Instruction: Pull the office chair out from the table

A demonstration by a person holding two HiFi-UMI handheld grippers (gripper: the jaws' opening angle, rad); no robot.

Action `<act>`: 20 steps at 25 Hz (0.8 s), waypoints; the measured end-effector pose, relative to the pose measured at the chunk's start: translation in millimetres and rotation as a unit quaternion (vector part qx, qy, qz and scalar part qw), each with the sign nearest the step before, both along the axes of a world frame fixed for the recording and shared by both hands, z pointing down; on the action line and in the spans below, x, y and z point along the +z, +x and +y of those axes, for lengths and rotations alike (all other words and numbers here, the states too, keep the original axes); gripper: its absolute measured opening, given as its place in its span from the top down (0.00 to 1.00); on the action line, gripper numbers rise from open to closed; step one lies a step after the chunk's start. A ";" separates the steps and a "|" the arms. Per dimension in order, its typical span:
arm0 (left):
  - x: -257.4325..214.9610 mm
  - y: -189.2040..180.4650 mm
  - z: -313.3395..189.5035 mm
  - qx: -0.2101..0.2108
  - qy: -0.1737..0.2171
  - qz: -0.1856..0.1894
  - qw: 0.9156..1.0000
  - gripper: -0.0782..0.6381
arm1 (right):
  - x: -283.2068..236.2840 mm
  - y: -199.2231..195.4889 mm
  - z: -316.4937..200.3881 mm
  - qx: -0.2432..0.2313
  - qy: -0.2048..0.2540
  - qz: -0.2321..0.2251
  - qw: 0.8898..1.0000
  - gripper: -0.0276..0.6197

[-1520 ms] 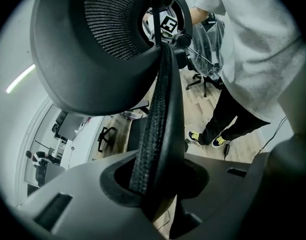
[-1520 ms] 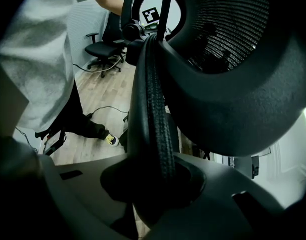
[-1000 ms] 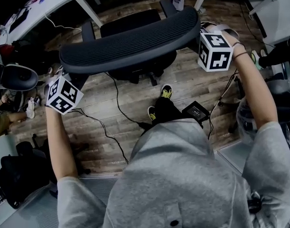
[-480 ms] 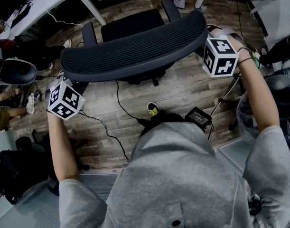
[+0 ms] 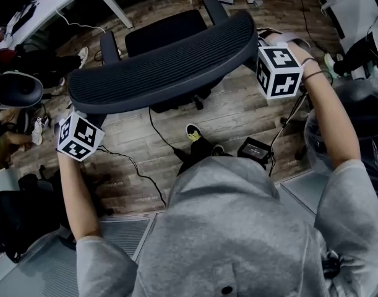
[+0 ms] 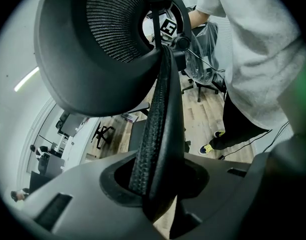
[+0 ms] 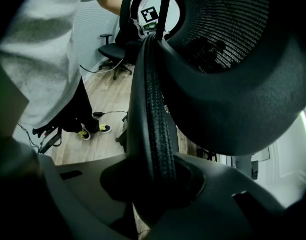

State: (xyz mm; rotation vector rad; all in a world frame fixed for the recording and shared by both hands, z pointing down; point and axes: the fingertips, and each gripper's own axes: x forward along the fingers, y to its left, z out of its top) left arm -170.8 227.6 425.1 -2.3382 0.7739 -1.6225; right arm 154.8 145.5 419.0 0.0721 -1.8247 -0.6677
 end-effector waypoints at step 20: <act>0.9 29.3 96.4 -0.005 -0.001 0.003 1.000 0.72 | 0.3 26.7 90.6 -0.012 0.002 0.000 1.000 0.80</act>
